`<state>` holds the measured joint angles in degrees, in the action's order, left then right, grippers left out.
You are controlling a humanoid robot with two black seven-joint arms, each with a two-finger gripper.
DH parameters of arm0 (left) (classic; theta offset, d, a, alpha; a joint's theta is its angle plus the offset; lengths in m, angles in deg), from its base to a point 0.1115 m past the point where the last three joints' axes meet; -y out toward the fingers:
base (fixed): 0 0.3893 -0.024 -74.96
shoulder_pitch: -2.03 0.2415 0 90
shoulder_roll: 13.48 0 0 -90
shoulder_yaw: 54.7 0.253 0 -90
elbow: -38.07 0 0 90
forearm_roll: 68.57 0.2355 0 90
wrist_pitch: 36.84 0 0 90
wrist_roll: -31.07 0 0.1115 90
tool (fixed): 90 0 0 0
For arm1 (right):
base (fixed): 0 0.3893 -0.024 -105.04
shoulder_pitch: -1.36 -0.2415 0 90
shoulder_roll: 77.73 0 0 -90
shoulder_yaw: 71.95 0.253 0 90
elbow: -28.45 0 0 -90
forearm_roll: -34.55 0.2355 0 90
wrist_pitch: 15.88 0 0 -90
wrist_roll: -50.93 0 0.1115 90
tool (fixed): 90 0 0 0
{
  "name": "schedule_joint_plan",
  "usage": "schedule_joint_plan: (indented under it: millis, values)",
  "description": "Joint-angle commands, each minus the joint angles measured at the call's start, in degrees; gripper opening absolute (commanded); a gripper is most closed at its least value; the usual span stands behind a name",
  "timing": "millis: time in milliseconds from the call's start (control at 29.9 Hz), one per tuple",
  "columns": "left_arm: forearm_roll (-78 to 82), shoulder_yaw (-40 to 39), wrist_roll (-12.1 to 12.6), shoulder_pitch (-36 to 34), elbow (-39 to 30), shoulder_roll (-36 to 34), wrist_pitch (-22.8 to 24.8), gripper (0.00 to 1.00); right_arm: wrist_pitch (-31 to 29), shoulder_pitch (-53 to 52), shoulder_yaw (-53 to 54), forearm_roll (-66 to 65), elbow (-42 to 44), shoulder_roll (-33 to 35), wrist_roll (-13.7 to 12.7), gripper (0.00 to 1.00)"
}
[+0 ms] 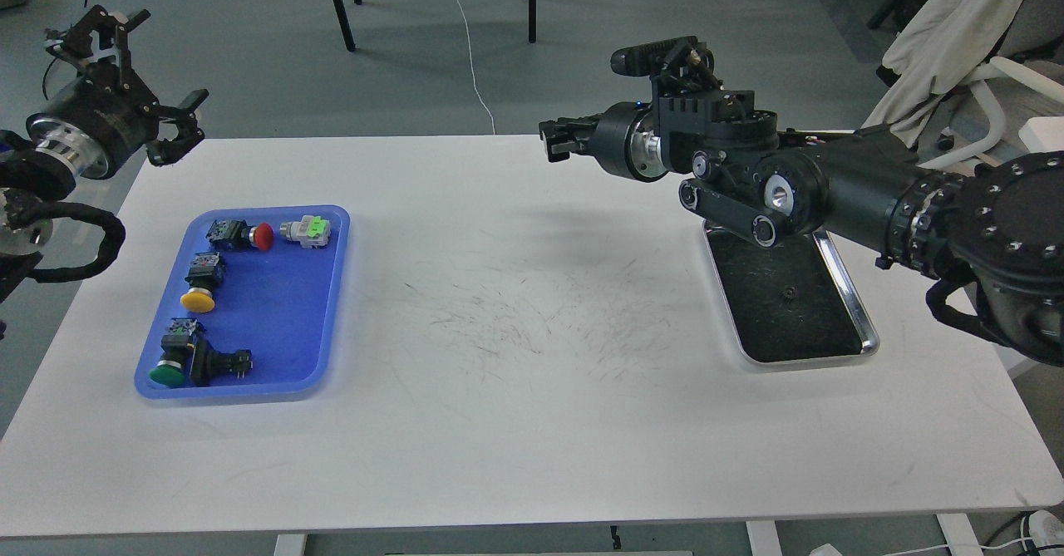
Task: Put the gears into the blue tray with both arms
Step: 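Lift the held part and carry it toward the table center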
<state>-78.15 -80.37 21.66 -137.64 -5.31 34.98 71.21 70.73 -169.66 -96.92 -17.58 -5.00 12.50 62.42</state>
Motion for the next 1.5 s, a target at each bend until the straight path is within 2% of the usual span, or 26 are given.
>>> schedule_joint_plan:
  millis: [0,100,267,401,501,669,1304,1471]
  values:
    - [0.0,0.1,0.0,0.0,-0.1,-0.7,0.2,0.99,2.2,0.3,0.0,-0.2,-1.9,-0.2,0.9,0.01]
    - [-0.1,0.1,0.0,0.0,-0.5,-1.1,0.1,0.99,4.2,0.3,0.0,-0.2,-4.9,-0.2,3.2,0.01]
    - [-0.1,0.1,0.0,0.0,-0.6,-1.1,0.1,0.99,5.6,0.2,0.0,-0.6,-7.5,-0.2,5.5,0.01]
    - [-0.1,0.1,0.0,0.0,-0.8,-1.2,0.1,0.99,5.9,0.5,0.1,-5.6,-9.9,-0.2,9.1,0.01]
    - [-0.1,0.0,0.0,0.0,-0.8,-1.2,0.1,0.99,6.1,0.9,0.0,-9.6,-11.3,-0.2,10.7,0.01]
    - [-0.1,0.0,0.0,0.1,-0.8,-1.5,0.2,0.99,7.1,3.8,-0.3,-17.5,-11.2,-0.2,11.5,0.01]
    - [-0.4,-0.1,0.0,0.1,-3.4,-5.1,0.2,0.99,9.7,14.0,-0.5,-22.1,-6.4,-0.2,12.5,0.01]
    - [-0.4,0.0,-0.1,0.1,-4.1,-6.0,0.2,0.99,10.1,14.1,-0.4,-22.1,-7.0,-0.2,15.1,0.01]
